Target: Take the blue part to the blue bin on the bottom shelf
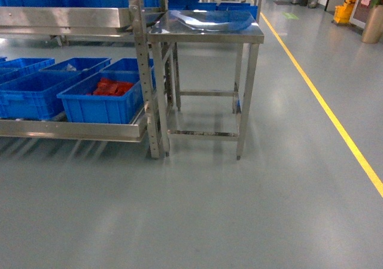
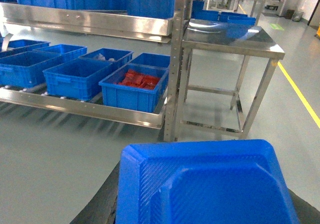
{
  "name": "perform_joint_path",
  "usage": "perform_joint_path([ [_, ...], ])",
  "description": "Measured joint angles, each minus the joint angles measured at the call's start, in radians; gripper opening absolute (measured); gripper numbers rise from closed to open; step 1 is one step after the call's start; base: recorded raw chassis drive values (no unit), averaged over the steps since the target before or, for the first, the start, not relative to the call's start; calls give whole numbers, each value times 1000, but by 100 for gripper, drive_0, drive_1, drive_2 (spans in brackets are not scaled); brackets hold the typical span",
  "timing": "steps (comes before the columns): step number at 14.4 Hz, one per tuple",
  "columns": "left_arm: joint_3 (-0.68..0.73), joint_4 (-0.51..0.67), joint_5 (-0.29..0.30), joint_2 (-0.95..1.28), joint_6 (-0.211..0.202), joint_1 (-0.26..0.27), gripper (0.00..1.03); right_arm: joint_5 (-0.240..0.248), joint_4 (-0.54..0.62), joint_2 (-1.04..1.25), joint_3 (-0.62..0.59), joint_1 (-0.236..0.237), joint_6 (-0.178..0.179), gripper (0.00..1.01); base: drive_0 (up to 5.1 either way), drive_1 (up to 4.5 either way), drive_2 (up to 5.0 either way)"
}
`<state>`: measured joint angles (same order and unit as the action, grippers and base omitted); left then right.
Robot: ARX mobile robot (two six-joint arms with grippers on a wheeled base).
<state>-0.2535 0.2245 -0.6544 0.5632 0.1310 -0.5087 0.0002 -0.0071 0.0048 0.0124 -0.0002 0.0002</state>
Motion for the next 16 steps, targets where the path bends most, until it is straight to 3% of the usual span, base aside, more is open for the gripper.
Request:
perform_joint_path([
  [16, 0, 1, 0, 0, 0, 0, 43, 0, 8, 0, 0, 0, 0, 98, -1, 429, -431],
])
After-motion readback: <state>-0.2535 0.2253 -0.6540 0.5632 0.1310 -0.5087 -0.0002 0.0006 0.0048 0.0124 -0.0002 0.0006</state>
